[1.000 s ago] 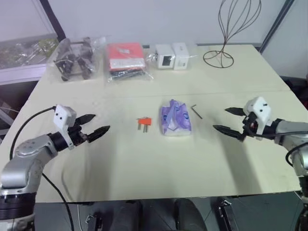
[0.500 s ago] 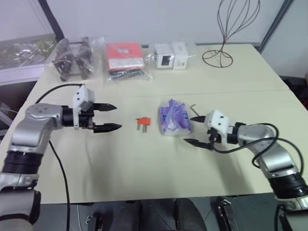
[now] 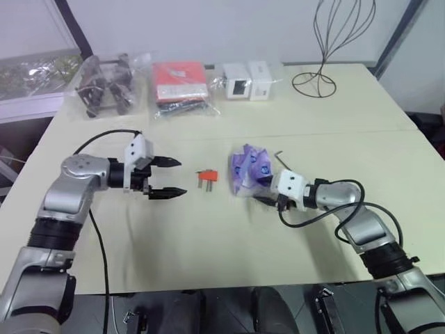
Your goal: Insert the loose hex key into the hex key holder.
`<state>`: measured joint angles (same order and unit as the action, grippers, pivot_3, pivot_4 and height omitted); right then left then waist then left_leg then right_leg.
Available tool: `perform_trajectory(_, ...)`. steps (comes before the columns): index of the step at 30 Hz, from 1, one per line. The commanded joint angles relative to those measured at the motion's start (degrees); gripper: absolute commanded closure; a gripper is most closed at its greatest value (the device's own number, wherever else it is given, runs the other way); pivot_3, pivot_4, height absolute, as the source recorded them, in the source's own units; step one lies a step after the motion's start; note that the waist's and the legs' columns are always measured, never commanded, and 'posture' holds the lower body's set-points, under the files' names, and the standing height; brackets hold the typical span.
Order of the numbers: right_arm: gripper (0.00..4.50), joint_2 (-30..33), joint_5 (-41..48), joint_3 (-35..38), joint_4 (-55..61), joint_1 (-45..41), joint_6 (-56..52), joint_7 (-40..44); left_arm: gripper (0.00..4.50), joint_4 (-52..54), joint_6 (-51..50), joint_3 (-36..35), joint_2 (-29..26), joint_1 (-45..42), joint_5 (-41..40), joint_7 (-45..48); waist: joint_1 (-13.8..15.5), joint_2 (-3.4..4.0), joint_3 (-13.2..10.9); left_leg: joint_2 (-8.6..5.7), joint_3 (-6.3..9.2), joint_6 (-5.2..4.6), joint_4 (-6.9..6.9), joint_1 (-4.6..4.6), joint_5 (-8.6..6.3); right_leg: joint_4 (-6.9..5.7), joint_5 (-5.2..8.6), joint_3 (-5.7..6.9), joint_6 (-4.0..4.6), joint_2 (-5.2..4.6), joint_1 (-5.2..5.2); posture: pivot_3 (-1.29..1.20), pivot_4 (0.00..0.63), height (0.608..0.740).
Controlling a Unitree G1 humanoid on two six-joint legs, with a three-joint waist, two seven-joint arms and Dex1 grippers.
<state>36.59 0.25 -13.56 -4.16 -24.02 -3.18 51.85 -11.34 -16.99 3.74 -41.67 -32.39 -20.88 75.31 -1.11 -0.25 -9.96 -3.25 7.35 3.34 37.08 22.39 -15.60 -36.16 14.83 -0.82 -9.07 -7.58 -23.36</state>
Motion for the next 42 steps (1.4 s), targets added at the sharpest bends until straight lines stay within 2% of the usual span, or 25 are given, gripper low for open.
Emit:
perform_trajectory(1, 4.08, -0.28, -0.89, 0.3, 0.4, -0.6, 1.74, -0.28, 0.0, 1.12, 0.71, -1.2, 0.44, 0.31, -0.07, -1.02, -0.01, 0.0, 0.0, 0.0, 0.0, 0.0, 0.0, 0.0, 0.0, 0.0, 0.0, 0.0, 0.0, 0.0, 0.0, 0.0, 0.15, 0.74)
perform_trajectory(2, 4.47, -0.33, -1.11, 0.26, 0.37, -0.63, 1.89, -0.38, 0.0, 1.26, 0.78, -1.33, 0.67, 0.54, -0.09, -1.35, -0.02, 0.0, 0.0, 0.0, 0.0, 0.0, 0.0, 0.0, 0.0, 0.0, 0.0, 0.0, 0.0, 0.0, 0.0, 0.0, 0.15, 0.74)
perform_trajectory(9, 4.47, 0.41, -2.85, 2.31, 0.75, -1.8, 3.41, -2.9, 0.0, 1.79, 0.44, -2.46, 1.96, 0.92, -0.81, -3.39, 0.02, 0.0, 0.0, 0.0, 0.0, 0.0, 0.02, 0.0, 0.0, -0.02, 0.0, 0.0, 0.0, 0.0, 0.0, 0.0, 0.15, 0.74)
perform_trajectory(14, 4.47, 6.7, -4.87, 15.68, -2.78, -4.8, 3.41, -15.62, 0.0, 3.36, 0.3, -2.7, 3.8, 0.91, -1.52, -4.96, 0.68, 0.01, -0.02, -0.04, 0.0, 0.01, 0.06, 0.04, 0.0, -0.01, 0.0, -0.01, 0.0, -0.03, -0.01, 0.0, 0.15, 0.74)
perform_trajectory(18, 4.47, 9.55, -5.26, 20.24, -3.35, -2.41, -2.96, -18.62, 0.0, 4.35, -0.43, -2.33, 5.49, 0.28, -2.42, -5.56, 0.34, -0.02, 0.0, -0.01, 0.02, 0.03, 0.02, 0.05, 0.01, 0.01, 0.0, 0.0, 0.0, -0.01, 0.0, 0.0, 0.15, 0.74)
perform_trajectory(21, 4.47, 10.15, -5.49, 23.49, -3.7, 0.46, -8.31, -21.53, 0.0, 2.18, 0.8, -3.17, 10.72, -2.78, -2.55, -10.42, 0.27, -0.02, 0.0, -0.01, 0.01, -0.02, 0.02, 0.03, -0.01, 0.0, 0.0, 0.0, 0.0, -0.01, 0.01, 0.0, 0.15, 0.74)
perform_trajectory(23, 4.47, 9.98, -5.81, 24.29, -4.88, 1.09, -9.7, -23.6, 0.0, 0.49, 2.54, -2.98, 13.39, -4.28, -1.82, -12.42, 0.34, -0.02, -0.01, -0.03, -0.02, -0.05, 0.1, 0.04, -0.01, -0.03, 0.0, -0.01, 0.0, -0.03, 0.03, 0.0, 0.15, 0.74)
perform_trajectory(29, 4.47, 9.98, -7.28, 22.33, -10.47, 0.12, -8.94, -26.51, 0.0, -1.31, 4.44, -0.05, 16.25, -5.15, -0.41, -11.19, -0.31, 0.03, 0.02, -0.02, -0.09, 0.09, 0.02, -0.03, 0.06, -0.02, 0.0, -0.05, -0.01, -0.03, 0.01, 0.0, 0.15, 0.74)
perform_trajectory(32, 3.44, 11.09, -9.02, 21.08, -11.15, -0.08, -8.67, -27.14, 0.0, -2.33, 5.33, 0.4, 16.86, -5.44, 0.27, -10.86, -0.14, 0.02, 0.01, -0.02, -0.1, 0.1, 0.05, 0.0, 0.07, 0.0, -0.01, -0.05, -0.01, -0.03, 0.01, 0.0, 0.15, 0.74)
perform_trajectory(37, 0.82, 11.63, -9.7, 20.84, -8.75, 1.0, -9.82, -26.38, 0.0, -2.94, 6.06, 0.2, 17.03, -5.36, 0.82, -10.53, 0.1, 0.02, 0.01, -0.02, -0.1, 0.09, 0.07, 0.0, 0.06, 0.0, -0.01, -0.05, -0.01, -0.04, 0.02, 0.0, 0.15, 0.74)
perform_trajectory(39, 0.04, 11.91, -9.88, 20.9, -6.82, 2.28, -9.6, -26.13, 0.0, -3.18, 6.34, -0.05, 16.74, -5.03, 1.02, -10.49, 0.12, 0.02, 0.01, -0.03, -0.1, 0.09, 0.08, 0.01, 0.06, 0.01, -0.01, -0.05, -0.01, -0.04, 0.03, 0.0, 0.15, 0.74)
perform_trajectory(42, 0.04, 12.97, -9.52, 21.53, -2.16, 4.34, -10.12, -24.51, 0.0, -3.53, 6.55, -0.73, 16.09, -4.58, 1.27, -10.52, 0.12, 0.02, 0.01, -0.02, -0.1, 0.09, 0.08, 0.01, 0.06, 0.0, -0.01, -0.05, -0.01, -0.04, 0.03, 0.0, 0.15, 0.74)
